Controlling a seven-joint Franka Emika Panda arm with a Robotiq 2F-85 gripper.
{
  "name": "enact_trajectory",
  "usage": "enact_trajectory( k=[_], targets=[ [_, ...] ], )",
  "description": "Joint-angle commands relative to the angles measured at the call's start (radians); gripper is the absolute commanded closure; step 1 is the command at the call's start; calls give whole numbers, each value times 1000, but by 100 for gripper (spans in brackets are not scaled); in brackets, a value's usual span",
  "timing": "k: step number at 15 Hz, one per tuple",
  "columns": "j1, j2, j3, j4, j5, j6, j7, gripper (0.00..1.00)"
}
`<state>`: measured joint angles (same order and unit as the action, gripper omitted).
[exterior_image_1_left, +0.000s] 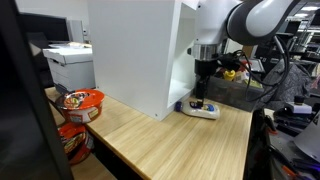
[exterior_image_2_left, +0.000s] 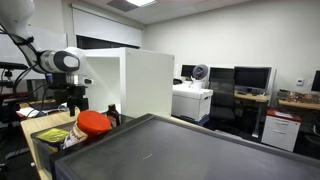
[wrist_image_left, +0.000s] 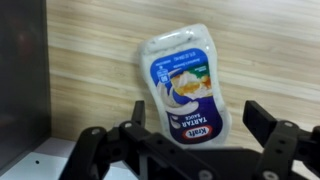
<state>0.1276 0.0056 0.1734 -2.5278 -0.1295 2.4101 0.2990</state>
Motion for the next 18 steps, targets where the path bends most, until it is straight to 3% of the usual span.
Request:
enact_trajectory(
  k=[1,11,18],
  targets=[
    [13,33,-9,17,-66,45,44,0],
    [23,71,-19,14,-52,149,13,0],
    [45,96,-36,-1,-160,240,84,0]
  ],
)
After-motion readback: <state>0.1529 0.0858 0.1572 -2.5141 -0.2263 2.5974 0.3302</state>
